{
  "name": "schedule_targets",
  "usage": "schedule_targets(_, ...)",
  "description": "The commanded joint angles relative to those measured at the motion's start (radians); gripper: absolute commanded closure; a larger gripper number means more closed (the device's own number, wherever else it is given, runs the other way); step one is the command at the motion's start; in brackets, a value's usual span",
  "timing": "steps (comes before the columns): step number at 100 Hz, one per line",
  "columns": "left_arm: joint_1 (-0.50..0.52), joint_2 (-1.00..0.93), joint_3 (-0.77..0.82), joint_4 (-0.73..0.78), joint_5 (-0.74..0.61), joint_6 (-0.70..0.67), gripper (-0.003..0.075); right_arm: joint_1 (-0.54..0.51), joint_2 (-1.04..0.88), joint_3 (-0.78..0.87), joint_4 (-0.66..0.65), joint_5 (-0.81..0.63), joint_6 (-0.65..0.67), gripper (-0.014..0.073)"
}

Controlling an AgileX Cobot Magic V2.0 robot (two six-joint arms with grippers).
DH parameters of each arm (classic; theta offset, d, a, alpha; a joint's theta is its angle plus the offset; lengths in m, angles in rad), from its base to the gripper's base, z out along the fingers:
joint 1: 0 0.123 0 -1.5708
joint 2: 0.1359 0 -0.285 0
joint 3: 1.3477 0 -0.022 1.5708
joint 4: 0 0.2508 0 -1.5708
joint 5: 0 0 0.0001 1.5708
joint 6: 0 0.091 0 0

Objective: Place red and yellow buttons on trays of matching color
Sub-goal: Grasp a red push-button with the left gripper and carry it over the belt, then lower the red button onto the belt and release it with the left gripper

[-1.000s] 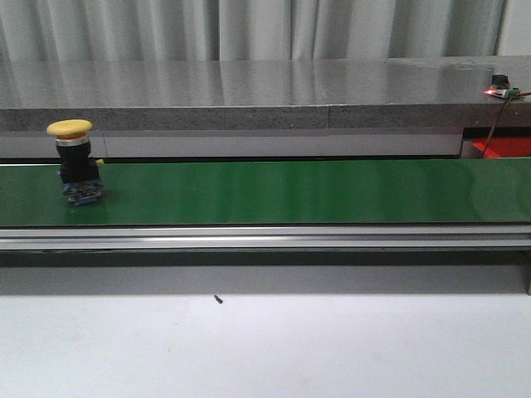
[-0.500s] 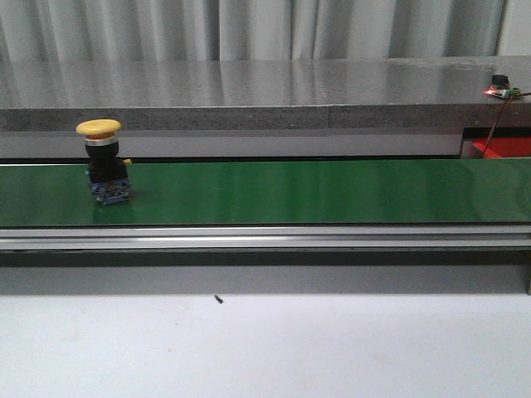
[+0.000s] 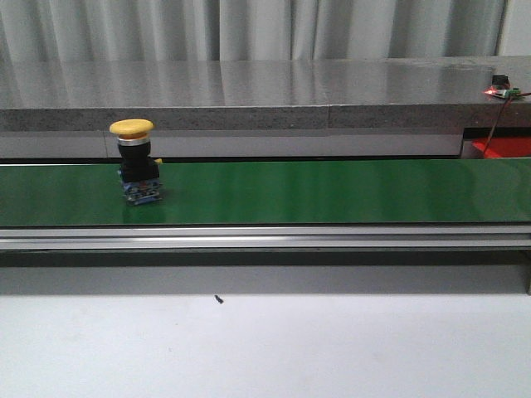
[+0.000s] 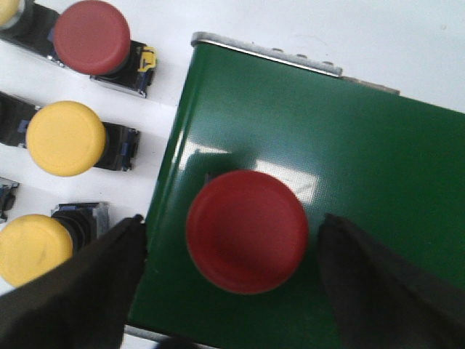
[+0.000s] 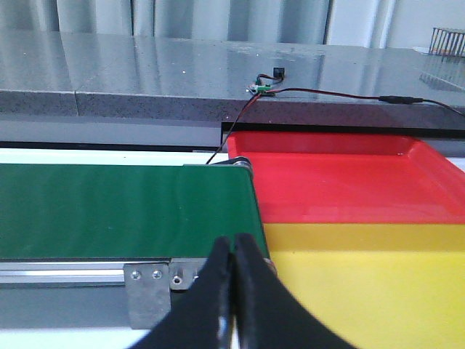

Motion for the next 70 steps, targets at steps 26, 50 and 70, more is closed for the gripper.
schedule_targets(26, -0.026, -0.097, -0.031, -0.08, -0.027, 0.04, 0.0172, -0.007, -0.019, -0.018, -0.007, -0.077, -0.005, 0.0662)
schedule_targets(50, -0.126, -0.211, -0.025, -0.078, -0.004, 0.04, 0.0519, -0.007, -0.019, -0.018, -0.007, -0.077, -0.005, 0.0662)
schedule_targets(70, -0.218, -0.287, -0.023, -0.078, 0.018, 0.04, 0.074, -0.007, -0.019, -0.018, -0.007, -0.077, -0.005, 0.0662)
